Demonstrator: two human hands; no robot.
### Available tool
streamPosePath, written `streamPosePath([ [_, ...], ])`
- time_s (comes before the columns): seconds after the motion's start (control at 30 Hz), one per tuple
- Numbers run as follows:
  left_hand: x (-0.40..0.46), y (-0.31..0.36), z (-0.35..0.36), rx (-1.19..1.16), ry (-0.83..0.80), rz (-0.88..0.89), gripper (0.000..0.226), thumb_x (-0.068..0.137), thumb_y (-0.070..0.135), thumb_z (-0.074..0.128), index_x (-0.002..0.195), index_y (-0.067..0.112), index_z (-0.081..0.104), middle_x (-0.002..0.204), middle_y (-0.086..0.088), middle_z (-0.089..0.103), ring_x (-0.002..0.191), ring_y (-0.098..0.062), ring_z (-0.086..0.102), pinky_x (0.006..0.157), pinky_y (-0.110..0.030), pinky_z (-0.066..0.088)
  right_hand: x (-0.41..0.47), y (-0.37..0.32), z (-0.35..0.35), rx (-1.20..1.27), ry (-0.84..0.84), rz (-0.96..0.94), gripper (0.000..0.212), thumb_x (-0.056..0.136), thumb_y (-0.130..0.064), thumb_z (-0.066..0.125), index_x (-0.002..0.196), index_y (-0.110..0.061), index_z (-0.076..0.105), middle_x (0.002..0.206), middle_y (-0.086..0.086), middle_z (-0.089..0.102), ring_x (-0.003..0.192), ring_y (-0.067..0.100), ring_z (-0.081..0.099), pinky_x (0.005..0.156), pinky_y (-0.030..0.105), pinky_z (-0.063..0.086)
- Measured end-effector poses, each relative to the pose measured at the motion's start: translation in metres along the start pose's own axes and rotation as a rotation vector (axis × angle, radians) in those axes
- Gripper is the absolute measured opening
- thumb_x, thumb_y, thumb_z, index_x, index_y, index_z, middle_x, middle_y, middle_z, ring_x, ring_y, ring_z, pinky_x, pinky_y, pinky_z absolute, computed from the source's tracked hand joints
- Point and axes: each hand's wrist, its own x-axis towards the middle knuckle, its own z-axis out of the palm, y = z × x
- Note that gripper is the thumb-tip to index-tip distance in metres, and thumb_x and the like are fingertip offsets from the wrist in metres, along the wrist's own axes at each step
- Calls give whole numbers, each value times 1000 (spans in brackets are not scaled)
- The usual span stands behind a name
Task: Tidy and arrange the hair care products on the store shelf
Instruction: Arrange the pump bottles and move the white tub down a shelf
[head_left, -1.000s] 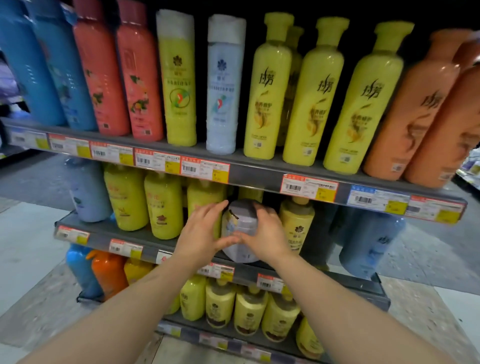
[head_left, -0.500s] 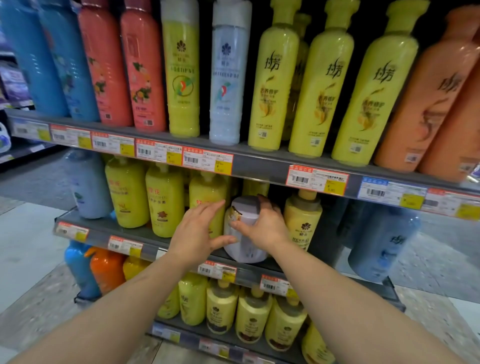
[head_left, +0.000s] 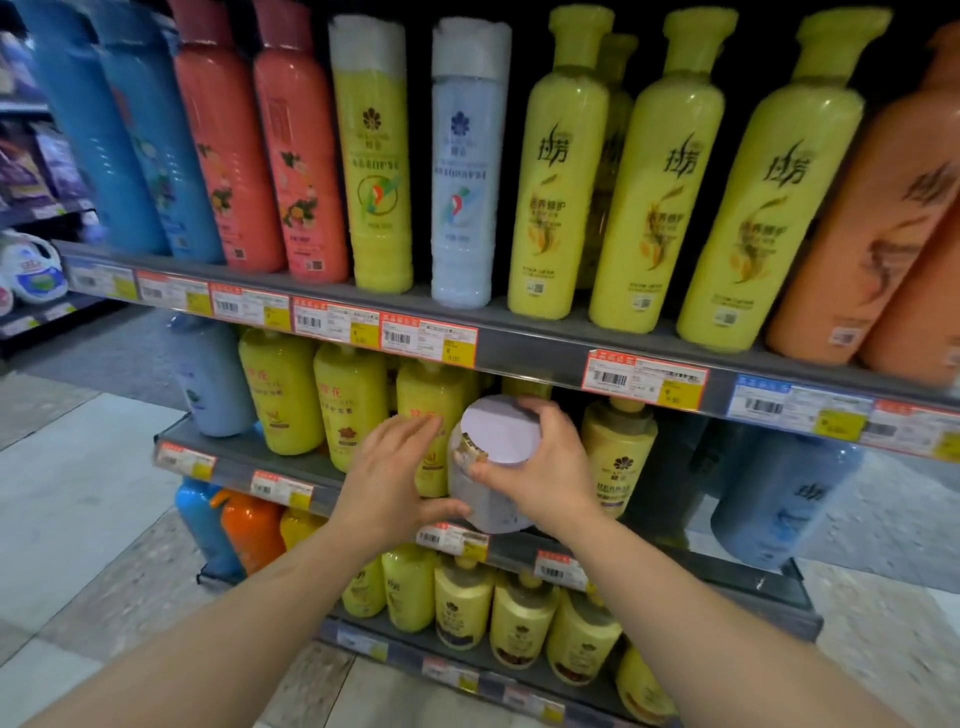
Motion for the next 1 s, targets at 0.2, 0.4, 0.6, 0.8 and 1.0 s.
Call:
streamPosePath([
  [0.2, -2, 21, -58, 108, -144, -9, 106, 56, 85, 44, 129, 10, 58, 128, -15, 61, 117, -45, 55, 93, -56, 44, -23, -54, -37, 23, -121, 30, 84, 57, -37, 89, 128, -28, 45, 125, -13, 44, 116, 5, 41, 101, 24, 37],
  [0.4, 2, 46, -149, 68, -203, -11, 105, 66, 93, 27, 125, 14, 63, 127, -16, 61, 117, -46, 54, 91, -60, 44, -45, -137, -91, 51, -202, 117, 84, 57, -35, 90, 128, -29, 45, 125, -15, 44, 117, 2, 40, 97, 18, 34],
  [0.6, 9, 72, -244, -45, -154, 36, 92, 67, 91, 34, 125, 25, 61, 131, -16, 59, 120, -45, 51, 96, -60, 42, -52, -234, -148, 82, -211, 119, 85, 58, -36, 90, 129, -28, 44, 129, -13, 45, 121, 6, 42, 100, 22, 36],
  [0.8, 35, 86, -336, -149, -103, -4, 98, 58, 95, 35, 133, 34, 54, 143, -10, 48, 137, -37, 33, 109, -52, 29, -41, -330, -197, 41, -190, 87, 82, 58, -41, 88, 125, -36, 41, 129, -11, 45, 118, 11, 43, 93, 29, 42],
  [1.0, 76, 108, -420, -217, -50, 46, 96, 54, 81, 55, 139, 36, 46, 149, -6, 40, 141, -33, 25, 114, -47, 20, -22, -410, -239, 31, -86, -2, 85, 55, -40, 91, 126, -33, 43, 125, -11, 48, 116, 10, 45, 93, 26, 41],
])
